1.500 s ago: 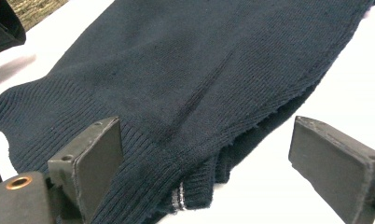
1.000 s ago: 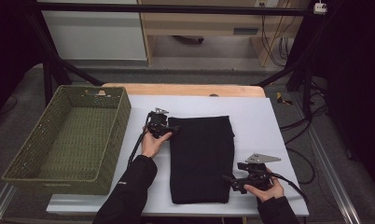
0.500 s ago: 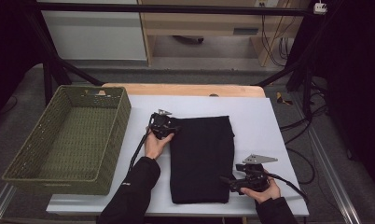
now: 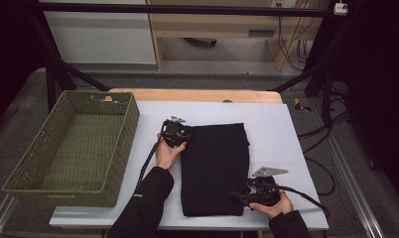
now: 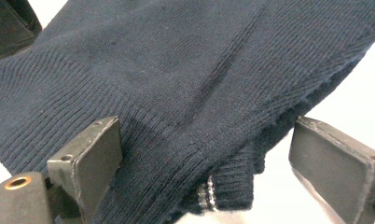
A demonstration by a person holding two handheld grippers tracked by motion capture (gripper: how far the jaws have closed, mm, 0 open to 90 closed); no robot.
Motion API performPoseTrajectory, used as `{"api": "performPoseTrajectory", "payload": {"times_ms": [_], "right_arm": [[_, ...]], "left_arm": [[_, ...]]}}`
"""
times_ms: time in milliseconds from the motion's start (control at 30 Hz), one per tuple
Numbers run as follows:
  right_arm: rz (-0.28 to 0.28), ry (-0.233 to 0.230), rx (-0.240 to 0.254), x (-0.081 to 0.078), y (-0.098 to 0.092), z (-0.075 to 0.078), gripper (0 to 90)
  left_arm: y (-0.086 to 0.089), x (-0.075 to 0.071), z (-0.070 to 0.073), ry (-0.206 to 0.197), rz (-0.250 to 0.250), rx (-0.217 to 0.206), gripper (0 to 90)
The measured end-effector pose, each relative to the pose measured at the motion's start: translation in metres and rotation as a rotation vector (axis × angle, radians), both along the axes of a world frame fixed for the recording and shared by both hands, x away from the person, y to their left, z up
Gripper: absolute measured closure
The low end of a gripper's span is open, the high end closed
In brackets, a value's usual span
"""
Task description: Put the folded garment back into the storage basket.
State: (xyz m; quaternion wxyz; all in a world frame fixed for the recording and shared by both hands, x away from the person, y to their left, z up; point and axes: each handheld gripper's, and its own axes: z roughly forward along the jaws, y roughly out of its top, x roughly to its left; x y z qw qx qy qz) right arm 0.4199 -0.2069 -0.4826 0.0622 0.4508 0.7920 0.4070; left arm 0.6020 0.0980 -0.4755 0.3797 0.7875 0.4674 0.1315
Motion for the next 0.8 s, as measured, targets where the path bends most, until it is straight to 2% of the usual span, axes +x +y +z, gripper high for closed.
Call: {"api": "performPoseTrajectory", "payload": {"times_ms": [67, 200, 267, 400, 533, 600, 800], "right_arm": [[-0.006, 0.0, 0.0, -0.001, 0.002, 0.0, 9.9], [-0.002, -0.055, 0.006, -0.005, 0.005, -0.004, 14.1], [-0.008, -0.062, 0.018, -0.005, 0.006, -0.005, 16.8], [-0.052, 0.002, 0.039, -0.005, 0.006, -0.001, 19.8], [-0.042, -0.017, 0.021, -0.007, 0.009, -0.002, 17.8], [-0.046, -0.01, 0.015, -0.007, 0.01, -0.001, 17.9], [-0.053, -0.015, -0.004, -0.008, 0.014, -0.001, 22.2]], "left_arm": [[0.0, 0.0, 0.0, 0.003, 0.0, -0.005, 72.3], [0.001, 0.001, 0.0, 0.011, -0.001, -0.015, 72.8], [0.001, 0.001, 0.0, 0.009, -0.003, -0.013, 72.8], [0.002, 0.001, -0.001, 0.006, -0.009, -0.013, 72.8], [0.001, 0.001, 0.0, 0.005, -0.005, -0.011, 72.9], [0.001, 0.0, 0.0, 0.007, -0.003, -0.01, 73.5], [-0.002, 0.001, 0.005, 0.015, 0.002, 0.014, 77.3]]}}
